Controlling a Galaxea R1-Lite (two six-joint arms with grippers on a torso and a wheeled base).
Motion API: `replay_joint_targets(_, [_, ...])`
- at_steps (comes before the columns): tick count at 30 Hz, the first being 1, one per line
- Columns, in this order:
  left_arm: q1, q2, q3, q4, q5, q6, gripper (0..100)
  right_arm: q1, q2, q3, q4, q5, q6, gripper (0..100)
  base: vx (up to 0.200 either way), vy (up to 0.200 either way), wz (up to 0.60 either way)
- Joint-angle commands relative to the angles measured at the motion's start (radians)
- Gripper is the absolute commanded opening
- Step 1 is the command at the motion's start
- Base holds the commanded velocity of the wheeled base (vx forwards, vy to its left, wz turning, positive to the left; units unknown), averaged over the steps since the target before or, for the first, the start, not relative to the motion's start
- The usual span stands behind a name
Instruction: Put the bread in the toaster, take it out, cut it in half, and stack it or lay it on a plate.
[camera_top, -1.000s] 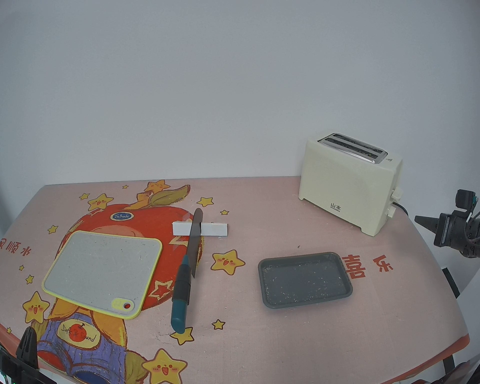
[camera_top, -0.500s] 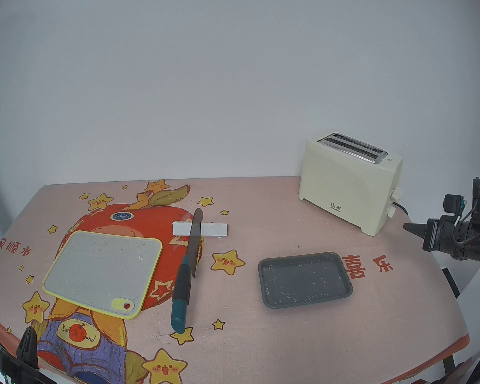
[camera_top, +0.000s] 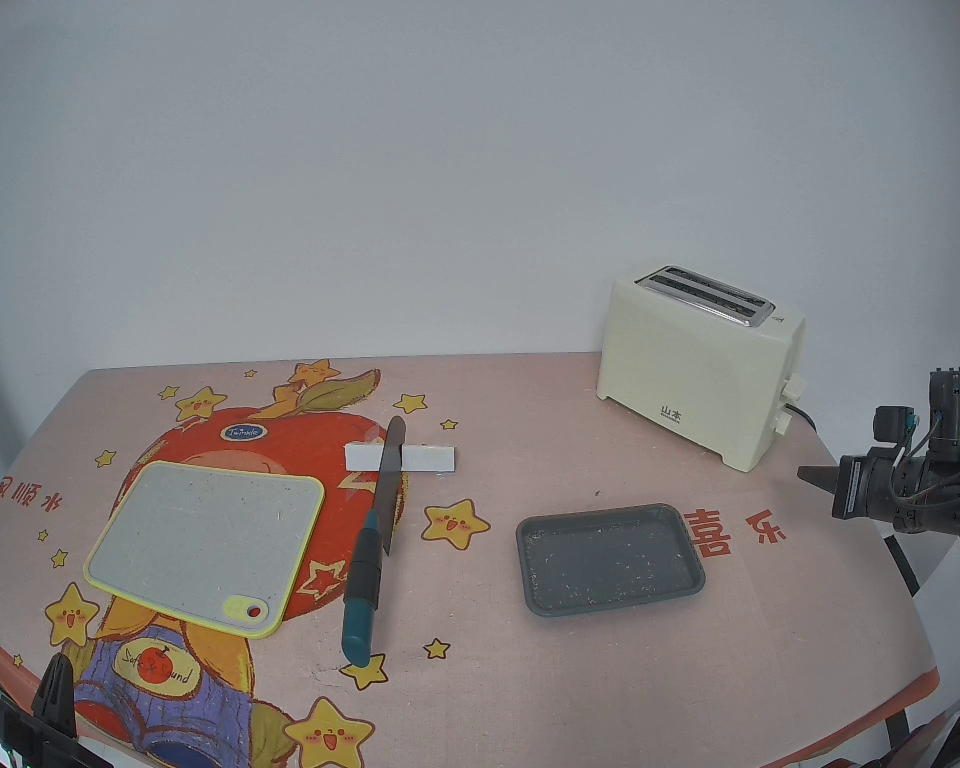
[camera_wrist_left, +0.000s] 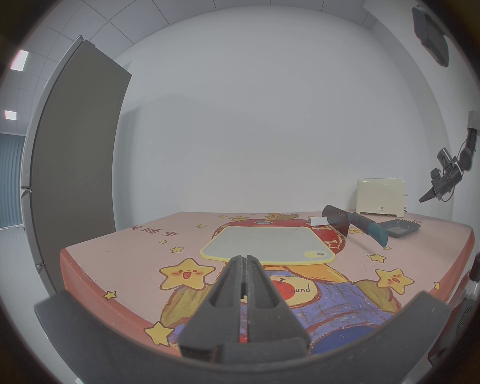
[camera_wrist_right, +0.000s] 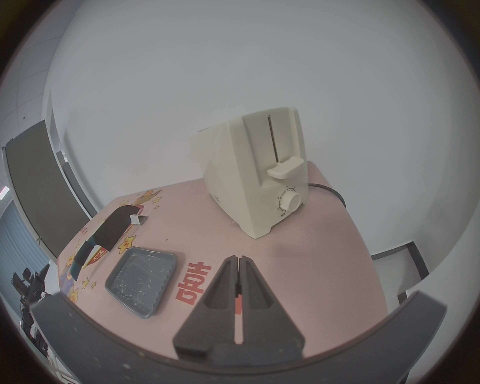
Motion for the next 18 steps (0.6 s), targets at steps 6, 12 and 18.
replay_joint_targets(6, [0.0,-0.001,0.018,-0.001,0.0,0.0,0,0.007,0.059,-0.015,-0.002,-0.049,-0.009,0,0.0,0.0,0.0])
replay_joint_targets(12, [0.0,-0.001,0.018,-0.001,0.0,0.0,0,0.01,0.071,-0.028,-0.054,-0.052,-0.007,0,0.0,0.0,0.0])
replay_joint_targets(18, [0.001,-0.002,0.018,-0.001,0.0,0.0,0,0.005,0.128,-0.011,-0.178,-0.065,-0.004,0,0.0,0.0,0.0])
